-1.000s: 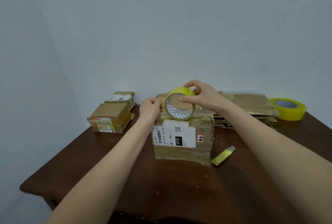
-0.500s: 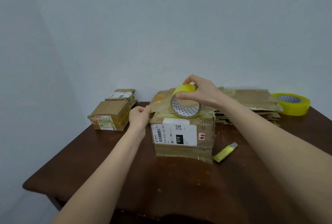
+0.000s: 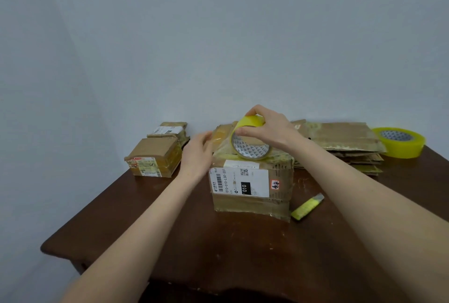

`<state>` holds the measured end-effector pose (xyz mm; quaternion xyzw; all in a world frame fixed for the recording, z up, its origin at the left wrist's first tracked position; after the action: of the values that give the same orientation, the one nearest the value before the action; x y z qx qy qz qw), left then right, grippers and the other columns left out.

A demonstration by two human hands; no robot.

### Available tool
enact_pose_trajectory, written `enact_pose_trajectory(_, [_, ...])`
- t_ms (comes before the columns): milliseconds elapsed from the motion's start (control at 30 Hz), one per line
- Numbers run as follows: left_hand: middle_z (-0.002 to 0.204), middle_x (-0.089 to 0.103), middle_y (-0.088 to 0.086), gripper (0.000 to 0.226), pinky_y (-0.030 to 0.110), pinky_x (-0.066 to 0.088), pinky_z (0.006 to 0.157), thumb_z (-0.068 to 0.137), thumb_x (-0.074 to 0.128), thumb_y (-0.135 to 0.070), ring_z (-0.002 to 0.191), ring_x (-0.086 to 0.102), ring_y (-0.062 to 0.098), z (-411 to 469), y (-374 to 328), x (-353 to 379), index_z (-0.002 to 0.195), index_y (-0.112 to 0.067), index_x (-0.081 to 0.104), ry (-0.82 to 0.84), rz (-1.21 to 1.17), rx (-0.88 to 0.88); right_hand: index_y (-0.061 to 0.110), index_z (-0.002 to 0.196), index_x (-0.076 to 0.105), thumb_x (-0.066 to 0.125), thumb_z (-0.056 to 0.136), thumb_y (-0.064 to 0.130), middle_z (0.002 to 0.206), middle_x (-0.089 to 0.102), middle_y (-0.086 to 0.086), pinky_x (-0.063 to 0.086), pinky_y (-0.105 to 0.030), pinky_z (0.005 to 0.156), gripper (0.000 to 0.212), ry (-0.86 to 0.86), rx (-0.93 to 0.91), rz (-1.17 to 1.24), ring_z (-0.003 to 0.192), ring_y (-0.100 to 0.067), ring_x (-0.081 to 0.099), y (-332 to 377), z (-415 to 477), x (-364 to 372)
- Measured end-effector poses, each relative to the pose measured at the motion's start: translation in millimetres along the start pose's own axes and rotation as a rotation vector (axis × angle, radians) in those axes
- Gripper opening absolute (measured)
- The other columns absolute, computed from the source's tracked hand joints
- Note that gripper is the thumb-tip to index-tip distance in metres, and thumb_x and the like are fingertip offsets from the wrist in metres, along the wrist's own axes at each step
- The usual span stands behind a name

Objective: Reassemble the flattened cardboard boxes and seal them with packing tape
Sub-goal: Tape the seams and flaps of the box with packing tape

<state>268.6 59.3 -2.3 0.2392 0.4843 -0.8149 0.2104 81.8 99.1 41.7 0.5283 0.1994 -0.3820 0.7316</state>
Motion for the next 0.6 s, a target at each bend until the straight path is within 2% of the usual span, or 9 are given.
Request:
enact_pose_trajectory(33, [0.134,0.056,0.005,0.042,0.028,0.038,0.102,0.098,0.047,-0.028,0.122,0.052,0.02,-5,-20,6,0.138,-0.016,0.047,0.084,0.005,0.116,0.034,0.117,0.055,0.069,0.074,0.061,0.117,0.059,0.007,0.045,-0.039,0.093,0.053,0.0,-0.017,0.043,0.108,-0.016,0.052,0,-1,-1])
enact_pose_trajectory(100, [0.135,0.054,0.001,0.055,0.03,0.041,0.093,0.094,0.05,-0.044,0.121,0.052,0.02,-18,-39,30,0.142,-0.023,0.037,0.279,0.152,0.228,0.03,0.126,0.055,0.073,0.078,0.046,0.122,0.057,0.008,0.043,-0.033,0.094,0.053,0.023,-0.027,0.201,0.113,-0.014,0.052,-5,-7,-2])
enact_pose_trajectory(200, [0.137,0.05,-0.002,0.077,0.032,0.041,0.087,0.08,0.054,-0.065,0.124,0.049,0.02,-21,-31,42,0.142,-0.026,0.031,0.289,0.338,0.24,0.025,0.119,0.055,0.081,0.073,0.03,0.109,0.063,-0.001,0.046,-0.025,0.077,0.053,0.025,0.093,0.445,0.097,-0.015,0.061,-23,-18,-2])
enact_pose_trajectory(300, [0.144,0.045,-0.003,0.088,0.035,0.043,0.095,0.075,0.041,-0.077,0.129,0.045,0.017,-19,-24,46,0.145,-0.025,0.029,0.304,0.485,0.307,0.022,0.108,0.061,0.083,0.07,0.033,0.097,0.065,-0.001,0.044,-0.023,0.067,0.045,-0.026,0.08,0.376,0.085,-0.013,0.061,-26,-19,-13])
enact_pose_trajectory(400, [0.157,0.024,-0.002,0.091,0.035,0.03,0.111,0.081,0.034,-0.076,0.142,0.027,0.015,-20,-23,50,0.152,-0.023,0.017,0.331,0.608,0.34,0.024,0.111,0.067,0.081,0.072,0.039,0.097,0.062,0.008,0.043,-0.024,0.076,0.044,-0.045,0.066,0.278,0.094,-0.012,0.057,-28,-21,-38])
enact_pose_trajectory(500, [0.159,0.016,-0.001,0.089,0.033,0.02,0.116,0.083,0.034,-0.072,0.145,0.017,0.013,-21,-24,50,0.152,-0.021,0.013,0.352,0.642,0.364,0.024,0.117,0.067,0.079,0.071,0.046,0.11,0.061,0.009,0.04,-0.026,0.086,0.052,-0.018,0.077,0.246,0.107,-0.011,0.053,-36,-23,-50])
enact_pose_trajectory(600, [0.159,0.015,-0.003,0.087,0.031,0.018,0.116,0.083,0.033,-0.073,0.146,0.016,0.012,-21,-23,51,0.152,-0.024,0.013,0.37,0.634,0.373,0.022,0.11,0.066,0.078,0.071,0.049,0.102,0.058,0.009,0.04,-0.026,0.076,0.049,-0.037,0.076,0.169,0.102,-0.013,0.052,-36,-22,-54])
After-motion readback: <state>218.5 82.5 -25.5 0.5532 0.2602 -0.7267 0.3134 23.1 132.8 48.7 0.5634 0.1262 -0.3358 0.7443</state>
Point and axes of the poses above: each hand's wrist, its own z-axis towards the middle knuckle, its own x-axis out of the palm, y = z × x, the point moved 6 cm from there along z, towards the middle knuckle
